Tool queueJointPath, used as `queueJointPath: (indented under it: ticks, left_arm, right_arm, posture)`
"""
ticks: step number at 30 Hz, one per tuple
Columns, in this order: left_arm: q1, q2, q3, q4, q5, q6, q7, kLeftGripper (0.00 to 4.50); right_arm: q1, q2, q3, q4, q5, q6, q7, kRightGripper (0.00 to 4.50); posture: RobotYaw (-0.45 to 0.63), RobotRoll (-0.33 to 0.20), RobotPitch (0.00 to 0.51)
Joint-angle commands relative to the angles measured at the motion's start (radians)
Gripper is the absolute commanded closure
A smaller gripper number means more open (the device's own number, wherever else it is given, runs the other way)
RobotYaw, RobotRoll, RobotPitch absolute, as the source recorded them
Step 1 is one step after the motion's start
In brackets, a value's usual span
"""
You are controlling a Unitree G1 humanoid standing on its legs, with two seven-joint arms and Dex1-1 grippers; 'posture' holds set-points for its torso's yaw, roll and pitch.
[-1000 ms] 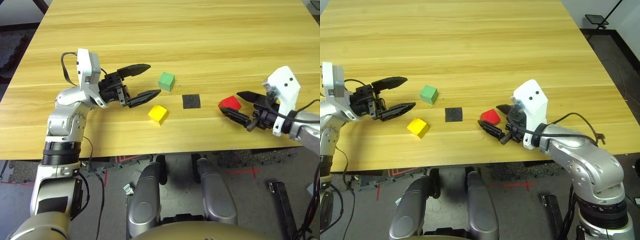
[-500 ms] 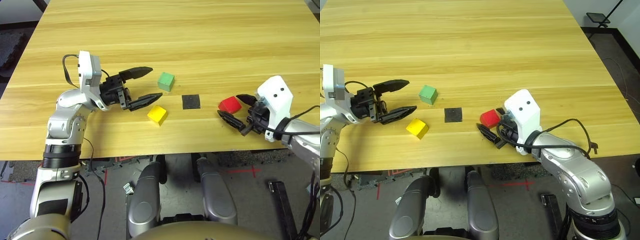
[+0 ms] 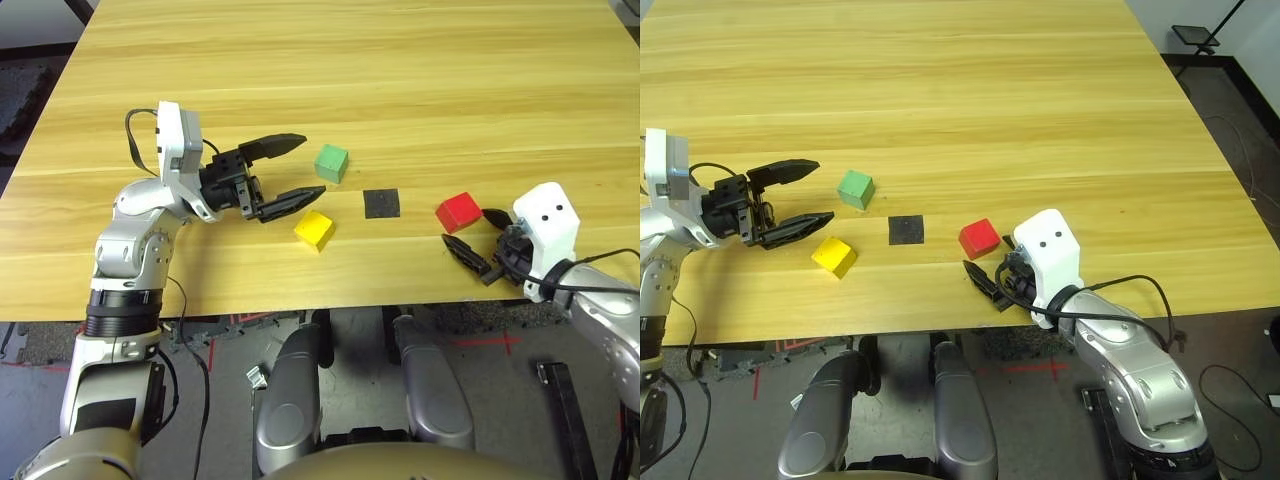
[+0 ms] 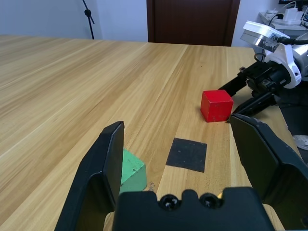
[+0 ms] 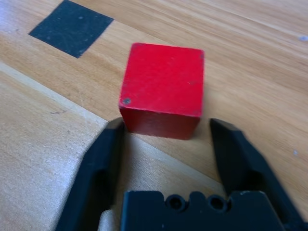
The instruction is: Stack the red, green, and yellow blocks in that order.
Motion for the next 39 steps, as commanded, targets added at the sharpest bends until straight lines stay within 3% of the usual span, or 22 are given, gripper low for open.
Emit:
queueJointPath:
  ticks: [1,14,20,29,34,39]
  left_arm:
    - [0.017,-0.007,-0.016,-0.024,0.002,0.006,0.002,0.0]
    - [0.028,-0.016,-0.017,-0.035,0.0,0.015,0.021,0.0]
    - [0.024,-0.023,-0.021,-0.027,0.007,0.008,0.026,0.0]
    - [0.015,-0.031,-0.025,-0.019,0.015,0.003,0.03,0.0]
    - [0.012,-0.032,-0.024,-0.014,0.019,0.0,0.028,0.0]
    - [0.013,-0.035,-0.026,-0.03,0.023,0.008,0.035,0.0]
  right_arm:
    - [-0.006,0.009,0.026,0.045,-0.025,-0.034,0.019,2.42]
    - [-0.086,-0.001,0.049,0.107,-0.068,-0.108,0.093,2.46]
    - [-0.22,-0.052,0.031,0.19,-0.054,-0.178,0.211,2.46]
    - [-0.349,-0.198,0.035,0.303,0.08,-0.217,0.593,2.46]
    - [-0.461,-0.28,0.104,0.43,0.058,-0.289,0.834,2.46]
    - [-0.605,-0.265,0.2,0.614,-0.027,-0.4,0.985,2.46]
  posture:
    - [0.19,0.011,0.318]
    - [0.2,0.016,0.317]
    - [0.19,0.012,0.314]
    - [0.2,0.01,0.305]
    - [0.21,0.012,0.303]
    - [0.22,0.017,0.303]
